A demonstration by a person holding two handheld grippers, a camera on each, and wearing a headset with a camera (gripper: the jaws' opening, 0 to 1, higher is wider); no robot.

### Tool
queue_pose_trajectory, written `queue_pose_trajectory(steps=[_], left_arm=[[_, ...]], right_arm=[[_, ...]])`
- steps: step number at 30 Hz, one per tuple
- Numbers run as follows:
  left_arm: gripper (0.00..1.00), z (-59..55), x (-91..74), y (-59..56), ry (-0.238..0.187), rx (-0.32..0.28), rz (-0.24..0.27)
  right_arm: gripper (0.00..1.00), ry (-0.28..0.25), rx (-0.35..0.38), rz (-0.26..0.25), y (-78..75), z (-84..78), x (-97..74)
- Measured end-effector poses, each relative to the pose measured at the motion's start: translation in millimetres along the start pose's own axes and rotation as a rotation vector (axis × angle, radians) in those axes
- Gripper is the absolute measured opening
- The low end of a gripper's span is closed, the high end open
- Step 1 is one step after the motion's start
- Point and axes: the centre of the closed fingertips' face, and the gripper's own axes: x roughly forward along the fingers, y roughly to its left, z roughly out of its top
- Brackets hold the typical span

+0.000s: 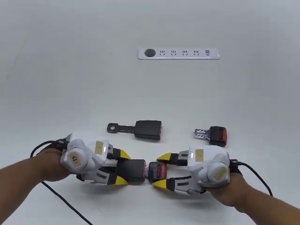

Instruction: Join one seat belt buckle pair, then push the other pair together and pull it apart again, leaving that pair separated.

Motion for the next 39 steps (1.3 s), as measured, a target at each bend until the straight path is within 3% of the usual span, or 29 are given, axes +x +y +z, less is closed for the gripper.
queue_pose_trajectory(steps=[26, 32, 37, 39], left_arm=[[0.33, -1.5, 0.3, 1.1, 0.008, 0.005, -0.016], [0.34, -0.2, 0.8, -0.3, 0.030, 0.024, -0.016], [0.34, -0.2, 1.1, -1.7, 0.033, 0.023, -0.016], [0.34, 0.6, 1.2, -2.0, 0.041, 0.022, -0.014]], right_arm=[[0.34, -0.004, 0.005, -0.021, 0.0, 0.3, -0.9], [0.36, 0.017, -0.006, -0.021, 0.9, -0.4, 0.6], [0.37, 0.069, -0.067, -0.027, 1.4, -2.5, 2.7], [0.38, 0.080, -0.060, -0.030, 1.3, -3.5, 4.0]])
